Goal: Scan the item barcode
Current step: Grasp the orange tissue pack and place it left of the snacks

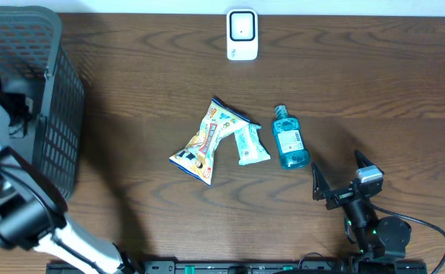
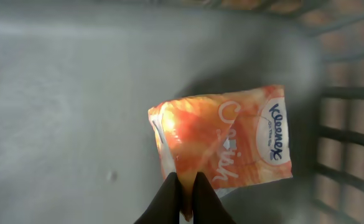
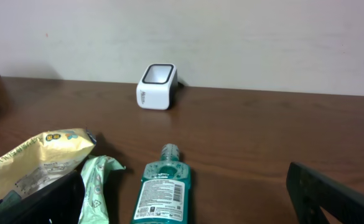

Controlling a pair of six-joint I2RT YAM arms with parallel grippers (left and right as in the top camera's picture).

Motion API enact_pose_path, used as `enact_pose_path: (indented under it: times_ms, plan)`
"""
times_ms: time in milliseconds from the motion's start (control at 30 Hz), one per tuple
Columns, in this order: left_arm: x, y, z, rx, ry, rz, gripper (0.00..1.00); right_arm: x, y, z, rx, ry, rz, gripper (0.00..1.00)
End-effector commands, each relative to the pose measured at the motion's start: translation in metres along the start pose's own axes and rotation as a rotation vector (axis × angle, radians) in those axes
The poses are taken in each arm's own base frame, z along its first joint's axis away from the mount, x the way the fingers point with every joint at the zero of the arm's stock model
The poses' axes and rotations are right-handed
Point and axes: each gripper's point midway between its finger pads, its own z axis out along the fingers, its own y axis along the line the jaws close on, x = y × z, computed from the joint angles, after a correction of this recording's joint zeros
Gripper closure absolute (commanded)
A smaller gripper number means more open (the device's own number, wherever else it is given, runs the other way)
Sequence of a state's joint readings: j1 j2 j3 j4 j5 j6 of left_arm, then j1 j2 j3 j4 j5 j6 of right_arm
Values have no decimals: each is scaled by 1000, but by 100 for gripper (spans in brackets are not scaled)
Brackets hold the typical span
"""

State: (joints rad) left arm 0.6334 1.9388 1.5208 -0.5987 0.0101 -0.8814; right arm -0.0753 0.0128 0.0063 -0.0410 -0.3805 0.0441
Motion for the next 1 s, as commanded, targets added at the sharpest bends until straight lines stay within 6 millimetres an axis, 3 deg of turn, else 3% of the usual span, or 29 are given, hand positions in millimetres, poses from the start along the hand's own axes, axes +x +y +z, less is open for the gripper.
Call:
enact_pose_path:
  times_ms: [0,133,267,467,667,800,967]
  plan:
    - [-10,-10,-41,61,-44,21,93,1,0,0,1,4,-7,1]
    - [-18,-22,-89,146,-96,18,93,1,0,0,1,4,-6,1]
    - [-21,-36,-157,293,-147,34,93,1,0,0,1,4,-6,1]
    - [5,-36,-260,501,-158,92,93,1,0,0,1,4,-6,1]
    - [75,-20,-318,583,-77,256,93,1,0,0,1,4,-6,1]
    - [139,-15,-335,619,38,471,93,1,0,0,1,4,-6,1]
    - [214,-13,-340,641,180,705,93,1,0,0,1,4,-6,1]
